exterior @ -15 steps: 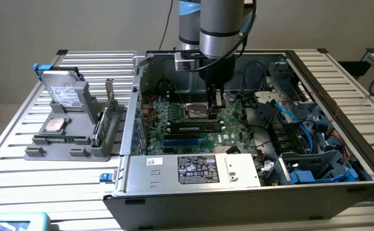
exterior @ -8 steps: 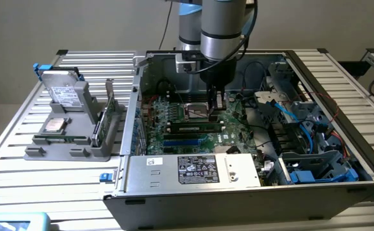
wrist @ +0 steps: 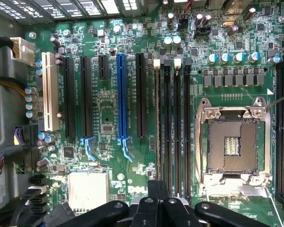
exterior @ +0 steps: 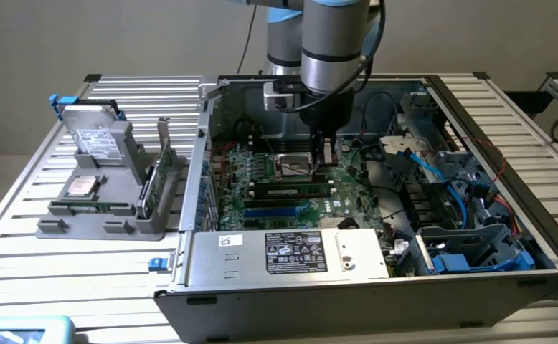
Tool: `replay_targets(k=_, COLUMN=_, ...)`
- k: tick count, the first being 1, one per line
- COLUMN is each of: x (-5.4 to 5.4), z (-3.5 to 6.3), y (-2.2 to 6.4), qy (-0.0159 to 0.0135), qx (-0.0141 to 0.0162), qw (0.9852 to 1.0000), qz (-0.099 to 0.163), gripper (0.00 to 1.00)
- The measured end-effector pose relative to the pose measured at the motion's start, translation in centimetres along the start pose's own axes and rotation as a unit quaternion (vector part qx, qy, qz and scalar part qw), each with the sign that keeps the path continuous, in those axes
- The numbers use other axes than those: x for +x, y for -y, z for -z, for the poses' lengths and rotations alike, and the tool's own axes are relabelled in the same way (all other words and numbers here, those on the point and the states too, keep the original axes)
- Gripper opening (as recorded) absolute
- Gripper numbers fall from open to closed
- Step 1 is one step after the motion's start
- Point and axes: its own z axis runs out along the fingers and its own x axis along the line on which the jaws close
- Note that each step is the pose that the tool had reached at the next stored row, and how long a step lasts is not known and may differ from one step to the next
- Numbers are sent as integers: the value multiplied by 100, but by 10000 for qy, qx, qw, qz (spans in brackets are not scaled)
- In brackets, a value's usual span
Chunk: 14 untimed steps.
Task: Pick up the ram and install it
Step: 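Press down the ram until it locks into place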
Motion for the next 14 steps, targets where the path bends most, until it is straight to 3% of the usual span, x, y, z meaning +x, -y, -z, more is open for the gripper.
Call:
replay_targets(k=6, x=-3, z=-18, y=19, qy=-4, qx=-11, qw=10000, qz=-95, gripper=11)
replay_targets(k=11, x=-5, z=-28, y=19, qy=-4, qx=-45, qw=9999, qz=-108, gripper=11)
replay_targets(k=14, x=-10, z=-35, y=19, qy=-6, qx=-49, qw=9999, qz=-105, gripper=11)
